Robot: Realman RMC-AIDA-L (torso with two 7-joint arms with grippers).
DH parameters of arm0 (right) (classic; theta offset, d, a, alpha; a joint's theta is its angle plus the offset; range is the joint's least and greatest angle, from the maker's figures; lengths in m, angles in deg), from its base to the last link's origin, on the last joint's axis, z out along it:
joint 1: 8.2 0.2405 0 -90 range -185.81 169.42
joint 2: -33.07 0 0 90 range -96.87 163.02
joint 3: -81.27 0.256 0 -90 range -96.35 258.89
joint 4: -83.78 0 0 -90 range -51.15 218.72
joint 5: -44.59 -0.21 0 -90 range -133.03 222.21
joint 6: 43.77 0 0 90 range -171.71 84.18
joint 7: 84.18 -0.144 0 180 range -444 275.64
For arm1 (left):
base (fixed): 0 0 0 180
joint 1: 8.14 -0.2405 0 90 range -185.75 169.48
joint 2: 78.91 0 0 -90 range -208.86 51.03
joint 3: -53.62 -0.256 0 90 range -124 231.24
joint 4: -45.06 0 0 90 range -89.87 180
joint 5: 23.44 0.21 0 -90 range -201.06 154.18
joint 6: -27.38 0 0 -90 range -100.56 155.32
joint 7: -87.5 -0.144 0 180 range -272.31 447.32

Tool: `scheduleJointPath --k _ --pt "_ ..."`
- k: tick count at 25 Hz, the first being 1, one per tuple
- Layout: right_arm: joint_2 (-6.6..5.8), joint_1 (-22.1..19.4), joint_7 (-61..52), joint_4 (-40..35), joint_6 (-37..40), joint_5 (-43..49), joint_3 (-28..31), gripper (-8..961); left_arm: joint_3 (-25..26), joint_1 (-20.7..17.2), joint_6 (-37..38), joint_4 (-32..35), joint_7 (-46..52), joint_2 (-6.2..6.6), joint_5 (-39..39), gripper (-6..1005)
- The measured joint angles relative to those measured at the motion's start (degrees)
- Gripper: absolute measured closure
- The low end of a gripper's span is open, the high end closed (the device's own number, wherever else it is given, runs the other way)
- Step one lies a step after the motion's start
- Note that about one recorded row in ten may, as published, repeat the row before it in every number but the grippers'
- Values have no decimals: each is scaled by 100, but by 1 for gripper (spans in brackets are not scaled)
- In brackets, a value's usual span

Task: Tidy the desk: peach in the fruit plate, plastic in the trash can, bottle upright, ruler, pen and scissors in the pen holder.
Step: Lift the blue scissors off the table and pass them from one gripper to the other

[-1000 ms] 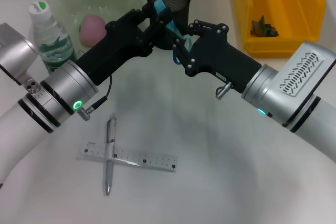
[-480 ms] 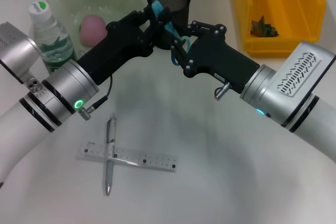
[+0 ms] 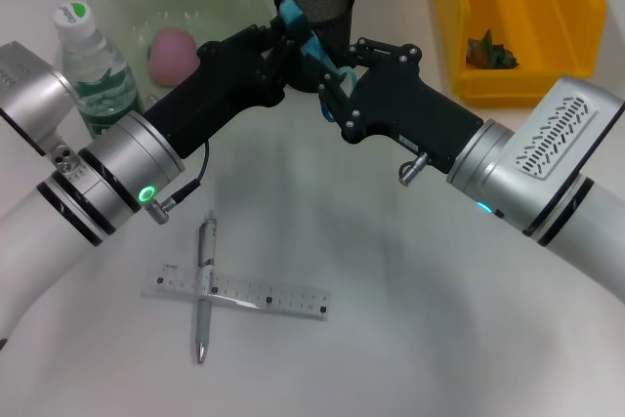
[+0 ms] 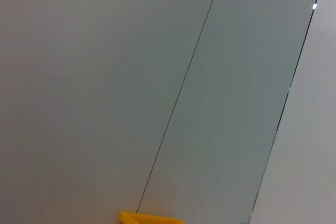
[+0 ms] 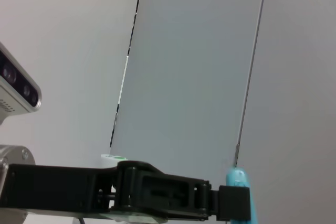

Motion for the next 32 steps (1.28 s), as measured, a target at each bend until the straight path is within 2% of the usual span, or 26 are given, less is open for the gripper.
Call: scheduleJointPath --k 7,13,24,29,32 --pt "0 0 0 0 0 0 0 748 0 37 -52 0 56 0 0 871" --pt "0 0 0 1 1 0 0 748 1 39 -49 0 89 0 -3 893" --pt "0 -1 0 0 13 1 0 917 1 40 -39 21 153 0 0 911" --pt "0 -122 -53 -34 148 5 0 905 60 -7 -9 70 283 0 -30 911" --pt "0 -214 -56 -50 266 7 0 786 87 -17 -4 86 375 0 -36 911"
